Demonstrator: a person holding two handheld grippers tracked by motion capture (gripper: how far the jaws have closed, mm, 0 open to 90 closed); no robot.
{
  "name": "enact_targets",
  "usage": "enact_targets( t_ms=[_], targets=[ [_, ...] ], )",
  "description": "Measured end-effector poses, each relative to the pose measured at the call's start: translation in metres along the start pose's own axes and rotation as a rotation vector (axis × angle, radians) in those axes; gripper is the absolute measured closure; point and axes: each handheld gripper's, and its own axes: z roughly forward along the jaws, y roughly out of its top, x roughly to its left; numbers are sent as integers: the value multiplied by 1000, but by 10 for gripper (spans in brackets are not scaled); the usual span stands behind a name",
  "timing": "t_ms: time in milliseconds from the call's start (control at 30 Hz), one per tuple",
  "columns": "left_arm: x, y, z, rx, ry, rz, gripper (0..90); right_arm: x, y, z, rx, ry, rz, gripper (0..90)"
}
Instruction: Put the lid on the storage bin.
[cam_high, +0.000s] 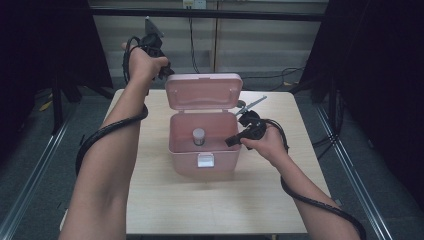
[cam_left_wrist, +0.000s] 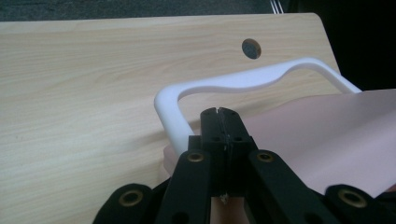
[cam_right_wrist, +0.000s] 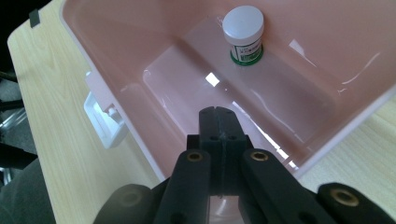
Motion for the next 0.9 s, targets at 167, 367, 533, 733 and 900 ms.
enact_targets(
  t_ms=[167,367,533,733,900],
  targets=[
    [-1,-6,1,4,1,-13,899,-1,-1,-4,-16,1,13,900],
    [0,-10,2,8,11,-12,897,-1,5,-10,-50,11,19,900],
    [2,-13,3,11,14,-10,899,-2,15,-19,-67,13,22,900],
    [5,-18,4,22,12,-11,899,-4,27,-30,-96,9,16,900],
    [6,-24,6,25,6,-12,899,-3,32,-36,-91,-2,3,900]
  ],
)
